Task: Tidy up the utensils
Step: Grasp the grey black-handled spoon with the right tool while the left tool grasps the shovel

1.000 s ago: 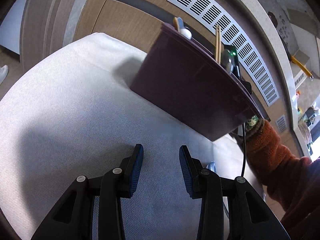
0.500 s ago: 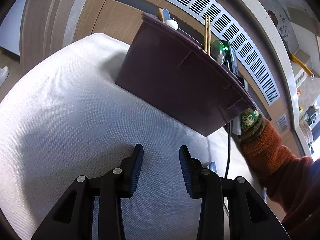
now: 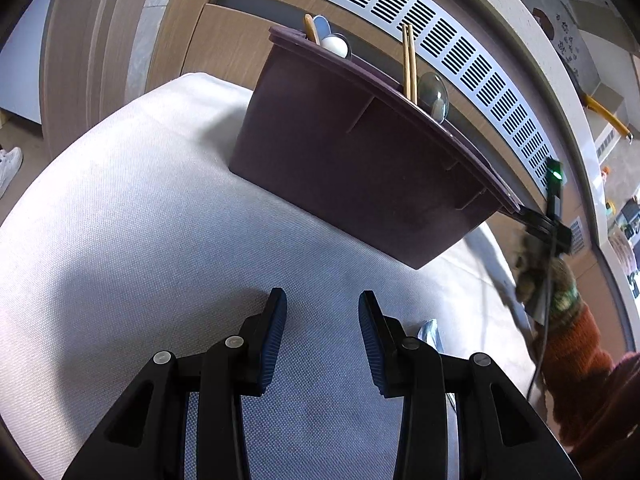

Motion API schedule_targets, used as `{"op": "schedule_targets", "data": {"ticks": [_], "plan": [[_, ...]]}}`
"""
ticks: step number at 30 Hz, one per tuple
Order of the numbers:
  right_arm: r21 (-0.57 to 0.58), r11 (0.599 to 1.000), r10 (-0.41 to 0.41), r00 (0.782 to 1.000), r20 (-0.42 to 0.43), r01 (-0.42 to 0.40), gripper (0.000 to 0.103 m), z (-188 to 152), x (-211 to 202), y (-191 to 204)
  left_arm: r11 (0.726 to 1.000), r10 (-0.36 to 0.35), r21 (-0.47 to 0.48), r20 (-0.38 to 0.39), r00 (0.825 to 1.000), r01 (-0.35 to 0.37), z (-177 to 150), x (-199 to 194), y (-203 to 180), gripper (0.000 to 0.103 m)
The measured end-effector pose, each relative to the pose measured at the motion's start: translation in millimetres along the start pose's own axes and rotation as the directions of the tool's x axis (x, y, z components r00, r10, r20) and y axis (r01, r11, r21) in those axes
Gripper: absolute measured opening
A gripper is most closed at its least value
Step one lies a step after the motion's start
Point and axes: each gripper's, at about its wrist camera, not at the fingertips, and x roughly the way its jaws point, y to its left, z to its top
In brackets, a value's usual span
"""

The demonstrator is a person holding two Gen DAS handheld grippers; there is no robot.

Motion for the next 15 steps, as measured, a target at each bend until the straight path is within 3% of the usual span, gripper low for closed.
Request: {"op": "schedule_targets", "data": {"ticks": [1,2,4,7,9,11,12,15], "plan": [[0.011,1.0,-0.024,1.0,0.015,0.024,0.046,-4,-8,-5,1.0,0.002,0.002,0.0,1.0,-0.002,0,0,0,0.039],[0.029,0.998,-0.055,0.998,0.027,0.054,0.05,-8,-16,-12,1.0,0.005,0.005,0.0,1.0,-0.005,0,0,0,0.039],[0.089,0.993,-0.084,0.996,0.032,0.081,0.052,-16,-26,-31,1.0,0.012,0.011,0.0,1.0,-0.012,0,1,-2,0.039],[0.194,0.98,-0.048,0.999,0.005,0.046,0.053,-21,-22,-58,1.0,0.017,0.017,0.0,1.0,-0.017,1,2,-3,0.039],[0.194,0.981,-0.004,1.0,0.003,0.004,0.053,-18,-15,-56,1.0,0.019,0.02,0.0,1.0,-0.019,0,2,-4,0.039],[0.075,0.997,0.02,1.0,0.022,-0.022,0.052,-8,-7,-34,1.0,0.02,0.022,0.0,1.0,-0.02,0,2,-4,0.039],[-0.05,0.999,0.014,0.999,0.042,-0.012,0.049,-3,-3,-14,1.0,0.021,0.022,0.0,1.0,-0.021,0,2,-4,0.039],[-0.307,0.952,0.006,0.999,0.053,0.01,0.031,2,11,27,0.999,0.038,0.038,-0.003,0.999,-0.038,1,3,-7,0.039]]}}
